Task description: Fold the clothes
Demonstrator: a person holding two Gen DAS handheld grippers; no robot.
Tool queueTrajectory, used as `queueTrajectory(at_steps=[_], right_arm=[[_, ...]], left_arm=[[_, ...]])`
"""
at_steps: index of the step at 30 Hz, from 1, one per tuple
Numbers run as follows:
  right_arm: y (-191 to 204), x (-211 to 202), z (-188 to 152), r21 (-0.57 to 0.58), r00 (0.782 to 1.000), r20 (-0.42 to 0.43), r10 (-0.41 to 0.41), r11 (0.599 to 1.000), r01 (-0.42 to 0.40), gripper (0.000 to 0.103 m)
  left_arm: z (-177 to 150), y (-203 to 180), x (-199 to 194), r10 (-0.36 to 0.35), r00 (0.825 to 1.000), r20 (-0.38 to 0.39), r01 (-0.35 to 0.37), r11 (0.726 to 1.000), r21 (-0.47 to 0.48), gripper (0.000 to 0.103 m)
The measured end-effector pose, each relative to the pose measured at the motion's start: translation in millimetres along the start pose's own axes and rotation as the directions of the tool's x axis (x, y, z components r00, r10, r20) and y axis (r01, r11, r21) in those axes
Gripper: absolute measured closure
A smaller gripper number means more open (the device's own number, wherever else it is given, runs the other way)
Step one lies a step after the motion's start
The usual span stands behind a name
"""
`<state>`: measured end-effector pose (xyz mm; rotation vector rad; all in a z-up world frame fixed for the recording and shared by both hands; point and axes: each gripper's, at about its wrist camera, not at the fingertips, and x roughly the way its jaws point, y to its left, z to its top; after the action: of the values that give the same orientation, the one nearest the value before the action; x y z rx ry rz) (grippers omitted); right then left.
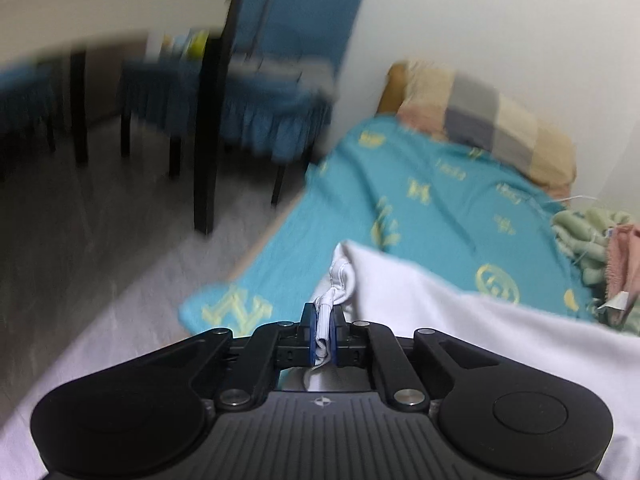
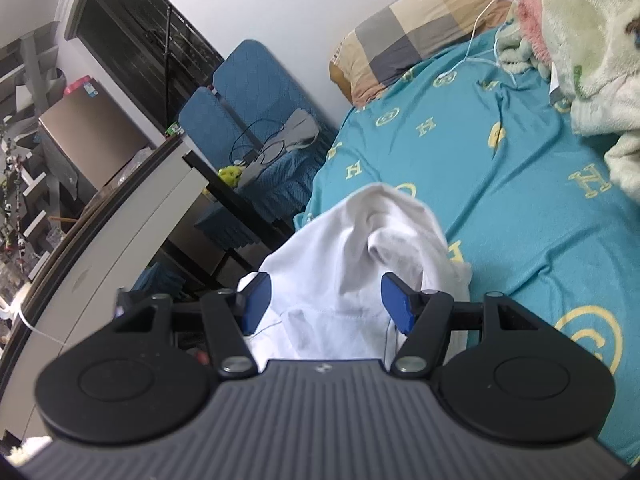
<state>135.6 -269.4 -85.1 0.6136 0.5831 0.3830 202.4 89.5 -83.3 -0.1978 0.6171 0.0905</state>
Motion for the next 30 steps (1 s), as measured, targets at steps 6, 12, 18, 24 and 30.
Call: queueTrajectory(at_steps=[6, 12, 18, 24, 30], right_arm=[[-9, -28, 11, 0.037, 0.995, 0.097, -0.018, 0.999, 0.014, 0.039], [-25, -59, 24, 0.067, 0.975, 0.199, -0.098, 0.994, 0.086, 0.039], [-52, -79, 34, 0.149, 0.952, 0.258, -0.165, 0.98, 0.129, 0.039], [-61, -70, 37, 0.166, 0.963, 0.231, -0.14, 0.981, 0.103, 0.039], [-46, -56, 34, 0.095, 0.976, 0.193, -0.101, 0.992, 0.084, 0.039]], left_arm=[[30, -75, -77, -0.182, 0.967, 0.179, 0.145, 0.969, 0.202, 0.097], [12, -188, -111, -0.438, 0.893, 0.102, 0.355, 0.825, 0.44, 0.097], [-59, -246, -82, -0.465, 0.884, -0.051, 0.414, 0.729, 0.544, 0.096], [-91, -216, -95, -0.422, 0.899, -0.115, 0.404, 0.698, 0.592, 0.07], [-97, -150, -145, -0.28, 0.957, -0.071, 0.251, 0.685, 0.684, 0.052]])
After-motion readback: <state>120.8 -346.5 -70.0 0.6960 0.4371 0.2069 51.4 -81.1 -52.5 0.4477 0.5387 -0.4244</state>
